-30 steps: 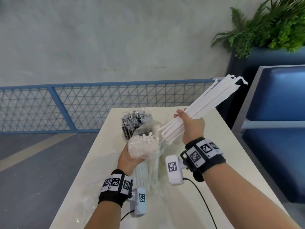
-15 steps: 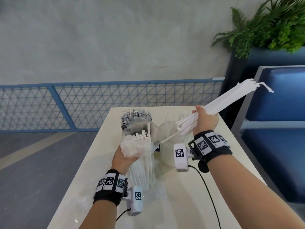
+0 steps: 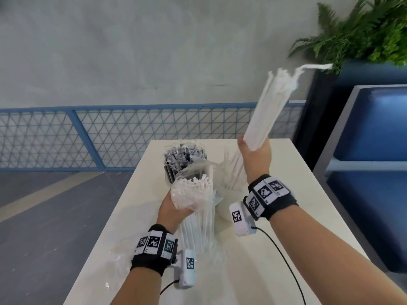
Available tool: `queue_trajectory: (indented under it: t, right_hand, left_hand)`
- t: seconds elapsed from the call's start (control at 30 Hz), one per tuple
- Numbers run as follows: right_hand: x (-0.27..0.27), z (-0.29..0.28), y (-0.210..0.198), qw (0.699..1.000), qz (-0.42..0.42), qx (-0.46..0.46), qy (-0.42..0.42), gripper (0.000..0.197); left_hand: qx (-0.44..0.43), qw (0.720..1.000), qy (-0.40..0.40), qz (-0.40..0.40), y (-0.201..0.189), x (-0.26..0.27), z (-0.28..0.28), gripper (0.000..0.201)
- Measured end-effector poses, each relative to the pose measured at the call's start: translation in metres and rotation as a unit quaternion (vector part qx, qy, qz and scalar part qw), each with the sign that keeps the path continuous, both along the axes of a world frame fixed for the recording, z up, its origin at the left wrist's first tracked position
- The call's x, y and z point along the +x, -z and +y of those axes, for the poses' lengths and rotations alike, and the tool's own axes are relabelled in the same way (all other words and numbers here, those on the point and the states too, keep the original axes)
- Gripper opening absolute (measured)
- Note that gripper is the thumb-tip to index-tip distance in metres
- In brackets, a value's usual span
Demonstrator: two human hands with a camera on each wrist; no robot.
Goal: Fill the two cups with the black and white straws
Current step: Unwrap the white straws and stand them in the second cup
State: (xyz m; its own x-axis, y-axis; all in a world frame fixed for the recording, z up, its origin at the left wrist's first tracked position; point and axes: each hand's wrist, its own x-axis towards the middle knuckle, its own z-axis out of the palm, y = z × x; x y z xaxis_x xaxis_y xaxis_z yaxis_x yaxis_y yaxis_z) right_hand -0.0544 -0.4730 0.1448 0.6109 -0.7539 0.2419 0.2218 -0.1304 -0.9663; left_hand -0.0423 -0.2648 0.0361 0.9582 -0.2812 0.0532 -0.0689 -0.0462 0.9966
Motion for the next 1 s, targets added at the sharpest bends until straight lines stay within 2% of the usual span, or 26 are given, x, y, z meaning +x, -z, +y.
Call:
queue_trajectory:
  t: [0.13,0.3,0.4,0.47,0.6,0.67,0.73,0.83,0.93,1.0]
  right_hand:
    - [0.0,0.011,0.029,0.997,0.062,-0.027,-0.046,0.037]
    - [0.002,0.007,0.03,0.996,0.075,-0.031,-0.037,0.055]
    - [0.002,0.004,0.03,0.996,0.075,-0.041,-0.034,0.046]
    - [0.001,0.004,0.031,0.994,0.094,-0.051,-0.035,0.047]
    - [0.0,0.007,0.043,0.974,0.205,-0.062,-0.07,0.057]
    - [0.0,0.006,0.052,0.967,0.232,-0.068,-0.084,0.051]
    - [-0.001,0.006,0.055,0.969,0.225,-0.069,-0.077,0.049]
    - [-0.002,0.007,0.05,0.98,0.177,-0.076,-0.042,0.064]
    - [-0.005,0.01,0.036,0.993,0.038,-0.106,-0.025,0.049]
    - [-0.003,0.01,0.034,0.989,0.012,-0.145,-0.023,0.042]
  left_hand:
    - [-0.025,1.0,0.009,0.009,-0.002,-0.001,-0.005,0.08]
    - [-0.03,0.999,0.003,0.016,0.001,0.001,-0.006,0.084]
    - [-0.026,1.0,0.002,0.016,0.002,0.002,-0.006,0.088]
    - [-0.025,1.0,0.001,0.015,0.003,0.003,-0.005,0.089]
    - [-0.029,0.999,-0.005,0.025,0.004,0.004,-0.005,0.084]
    - [-0.03,0.999,-0.005,0.027,0.004,0.005,-0.005,0.078]
    - [-0.031,0.999,-0.006,0.026,0.005,0.006,-0.005,0.074]
    - [-0.026,0.999,-0.007,0.021,0.007,0.008,-0.003,0.068]
    - [-0.029,0.999,-0.007,0.025,0.008,0.009,-0.003,0.074]
    - [-0.033,0.999,-0.005,0.028,0.008,0.009,-0.004,0.078]
